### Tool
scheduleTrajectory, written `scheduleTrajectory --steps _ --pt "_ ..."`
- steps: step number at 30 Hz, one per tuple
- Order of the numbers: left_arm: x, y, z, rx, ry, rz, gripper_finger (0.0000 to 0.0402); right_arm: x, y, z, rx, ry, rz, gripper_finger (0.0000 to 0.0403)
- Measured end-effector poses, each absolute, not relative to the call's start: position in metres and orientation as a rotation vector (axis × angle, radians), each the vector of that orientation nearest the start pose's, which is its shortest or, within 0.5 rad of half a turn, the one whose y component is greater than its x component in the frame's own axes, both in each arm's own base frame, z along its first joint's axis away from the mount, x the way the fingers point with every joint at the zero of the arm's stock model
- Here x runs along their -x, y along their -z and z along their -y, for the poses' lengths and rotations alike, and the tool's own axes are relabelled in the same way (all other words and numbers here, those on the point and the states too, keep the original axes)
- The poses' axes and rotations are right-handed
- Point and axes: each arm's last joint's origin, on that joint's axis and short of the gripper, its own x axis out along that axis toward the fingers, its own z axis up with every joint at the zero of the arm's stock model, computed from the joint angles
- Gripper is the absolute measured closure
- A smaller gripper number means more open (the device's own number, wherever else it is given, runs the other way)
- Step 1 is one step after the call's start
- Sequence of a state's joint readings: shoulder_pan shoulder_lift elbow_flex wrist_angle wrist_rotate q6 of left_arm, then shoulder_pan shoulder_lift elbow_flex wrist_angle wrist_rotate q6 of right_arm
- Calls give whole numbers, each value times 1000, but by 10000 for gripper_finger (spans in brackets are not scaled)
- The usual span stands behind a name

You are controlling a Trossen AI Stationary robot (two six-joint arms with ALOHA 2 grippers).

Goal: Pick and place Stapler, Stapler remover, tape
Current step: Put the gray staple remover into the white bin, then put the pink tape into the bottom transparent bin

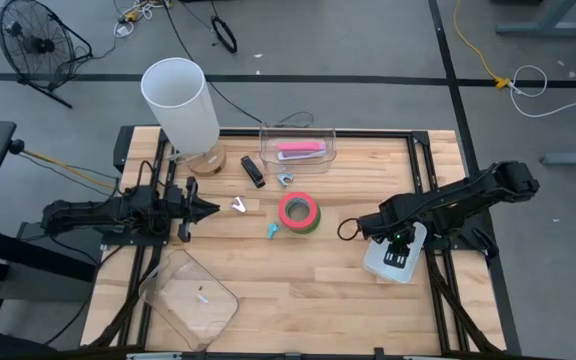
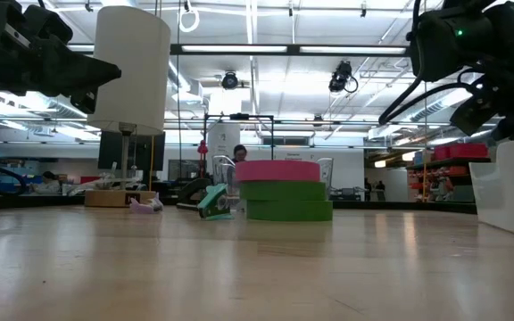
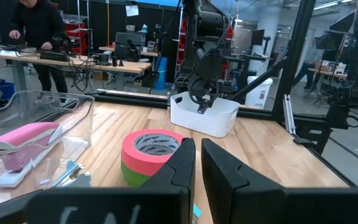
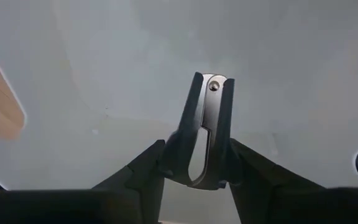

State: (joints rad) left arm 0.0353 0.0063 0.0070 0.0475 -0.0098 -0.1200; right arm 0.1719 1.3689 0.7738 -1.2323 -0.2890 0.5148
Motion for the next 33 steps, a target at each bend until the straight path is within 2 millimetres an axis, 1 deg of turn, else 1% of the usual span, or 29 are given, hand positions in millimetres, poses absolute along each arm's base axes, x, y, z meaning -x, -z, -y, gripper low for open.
scheduleTrajectory --steps 7,17,22,26,33 --pt "-97 -170 -4 119 -42 51 372 -179 -181 -40 -470 134 -1851 217" --pt "-97 -170 -4 119 -42 51 372 -180 -181 -40 -482 124 -1841 156" --pt "-97 -170 -4 119 -42 51 372 -180 -181 -40 -481 119 -1840 132" --pt "-97 -170 -4 119 -42 51 372 -180 -181 -40 -481 120 -1839 122" --pt "-97 -170 -4 119 -42 51 372 -180 -181 -40 -494 112 -1843 119"
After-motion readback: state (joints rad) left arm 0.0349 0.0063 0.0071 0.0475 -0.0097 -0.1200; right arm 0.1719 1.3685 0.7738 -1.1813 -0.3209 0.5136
